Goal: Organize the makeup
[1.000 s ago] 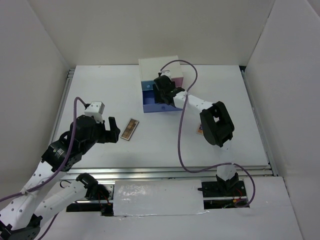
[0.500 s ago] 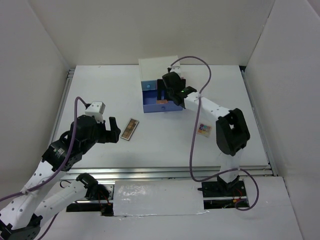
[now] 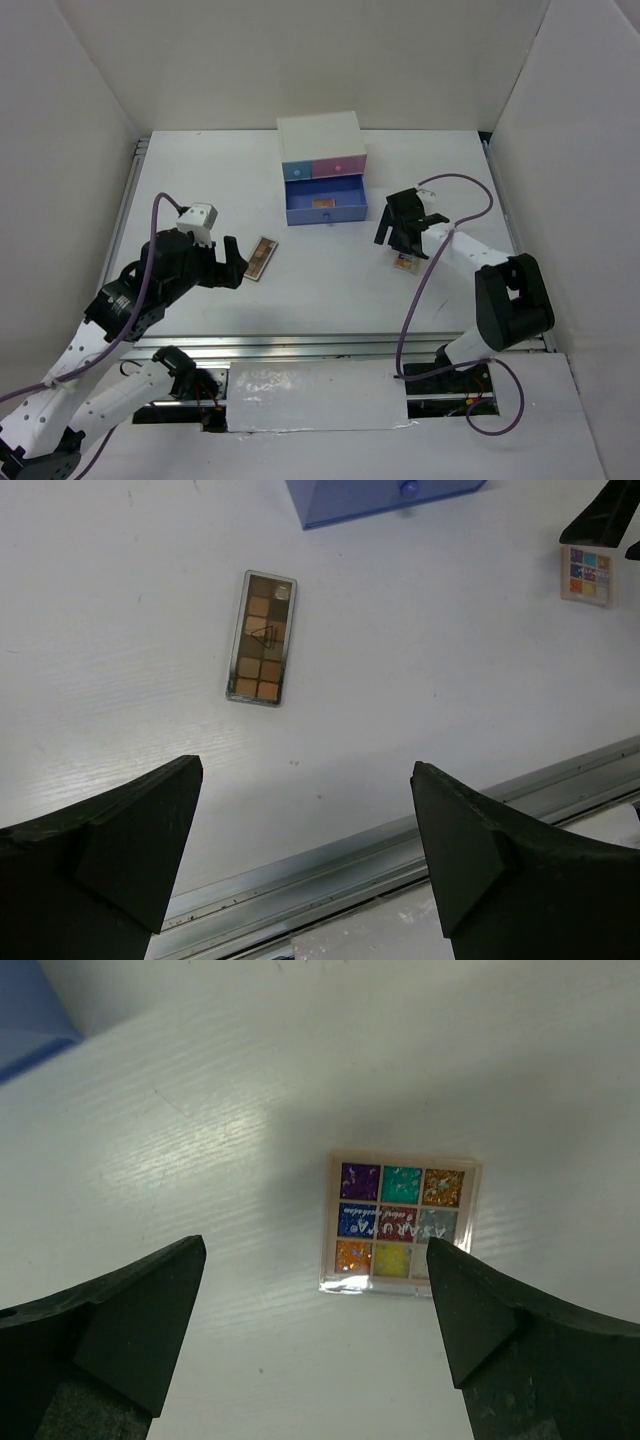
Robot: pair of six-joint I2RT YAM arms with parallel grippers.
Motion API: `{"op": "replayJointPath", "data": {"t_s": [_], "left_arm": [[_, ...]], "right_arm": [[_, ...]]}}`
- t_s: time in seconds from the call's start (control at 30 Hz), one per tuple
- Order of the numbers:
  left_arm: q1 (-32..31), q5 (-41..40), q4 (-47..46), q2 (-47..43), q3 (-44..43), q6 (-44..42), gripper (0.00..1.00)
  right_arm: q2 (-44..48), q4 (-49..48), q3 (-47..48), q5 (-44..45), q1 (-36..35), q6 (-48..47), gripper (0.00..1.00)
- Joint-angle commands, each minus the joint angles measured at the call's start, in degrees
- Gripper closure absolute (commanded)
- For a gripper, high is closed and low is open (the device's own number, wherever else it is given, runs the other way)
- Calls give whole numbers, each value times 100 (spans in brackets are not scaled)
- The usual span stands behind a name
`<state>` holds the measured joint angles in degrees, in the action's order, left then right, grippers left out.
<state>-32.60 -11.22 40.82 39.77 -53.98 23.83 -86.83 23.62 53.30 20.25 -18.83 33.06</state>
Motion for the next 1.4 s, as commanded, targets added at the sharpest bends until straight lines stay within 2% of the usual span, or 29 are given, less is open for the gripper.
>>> {"op": "replayJointPath", "data": {"t_s": [0.0,0.2,0.43,0.6,0.73,0.87,0.9,0.93,1.0,1.37], "left_arm": [[-1,331,-311,22,27,-195,1],[8,349,-346,-153,63,-186,1],[8,384,-355,-189,71,-195,1],[8,428,-364,-154,80,-195,1],[8,446,-364,-92,80,-213,1],[-1,428,-355,-92,71,-204,1],[-1,419,-364,-101,80,-204,1],[8,419,-355,-101,80,-204,1],[-1,402,-347,-118,80,-195,1],[-1,411,-355,-110,71,-204,1]], "right_arm": [[263,-102,-65,-143,-24,201,0],[-343,310,154,40,11,271,0],[-160,319,-91,14,195,402,0],[96,249,-276,-346,423,394,0],[17,231,-302,-697,749,359,0],[-176,222,-215,-917,776,236,1],[-316,275,-128,-944,793,227,2],[-378,292,-92,-1005,776,193,10],[-484,328,-13,-1032,784,157,13],[-792,987,383,-1032,916,-317,5]]}}
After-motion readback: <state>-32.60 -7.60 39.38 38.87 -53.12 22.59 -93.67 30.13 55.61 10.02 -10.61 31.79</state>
